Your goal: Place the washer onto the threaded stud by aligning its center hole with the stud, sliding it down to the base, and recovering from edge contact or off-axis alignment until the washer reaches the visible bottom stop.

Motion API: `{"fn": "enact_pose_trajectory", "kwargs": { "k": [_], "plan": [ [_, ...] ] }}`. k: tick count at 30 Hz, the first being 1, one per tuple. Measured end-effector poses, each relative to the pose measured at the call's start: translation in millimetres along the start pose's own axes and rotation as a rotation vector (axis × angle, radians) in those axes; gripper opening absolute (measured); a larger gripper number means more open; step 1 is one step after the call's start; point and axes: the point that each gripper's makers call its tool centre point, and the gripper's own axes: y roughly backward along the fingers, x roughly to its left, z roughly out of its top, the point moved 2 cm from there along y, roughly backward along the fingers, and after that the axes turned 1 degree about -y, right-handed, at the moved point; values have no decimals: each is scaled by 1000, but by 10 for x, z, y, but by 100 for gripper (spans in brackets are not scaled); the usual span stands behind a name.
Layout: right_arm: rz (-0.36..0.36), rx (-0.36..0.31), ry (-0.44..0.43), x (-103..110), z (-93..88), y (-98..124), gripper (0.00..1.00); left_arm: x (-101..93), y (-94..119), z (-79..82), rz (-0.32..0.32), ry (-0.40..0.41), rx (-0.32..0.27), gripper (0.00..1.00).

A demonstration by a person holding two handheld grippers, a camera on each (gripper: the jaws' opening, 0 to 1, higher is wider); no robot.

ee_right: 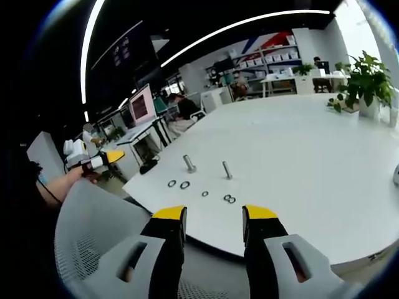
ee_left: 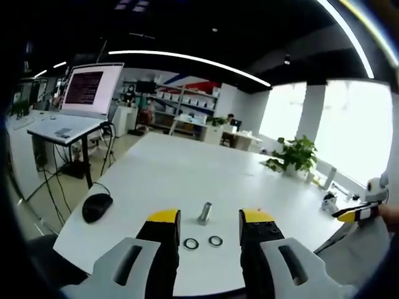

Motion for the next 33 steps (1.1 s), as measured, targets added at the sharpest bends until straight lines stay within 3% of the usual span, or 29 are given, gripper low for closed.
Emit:
{"fn": "enact_pose_trajectory", "kwargs": {
  "k": [5, 8, 11, 15, 18, 33],
  "plan": [
    [16, 40, 18, 43, -44, -9, 38, -2, 21, 3, 0, 6, -9, 35],
    [19, 20, 26, 52, -12, 1, 38, -11, 27, -2, -2, 12, -9, 36],
    [42, 64, 62, 92, -53, -15, 39, -18, 24, -11, -6, 9, -3, 35],
    [182, 164, 127, 263, -160, -21, 40, -12, 16, -13, -6, 5, 3, 35],
    [242, 232, 173, 316, -218, -15, 39, -23, 17, -21, -9, 4, 6, 35],
    [281, 254, 372, 332, 169, -258, 37, -12, 9, -37, -15, -11, 13, 34]
  ]
}}
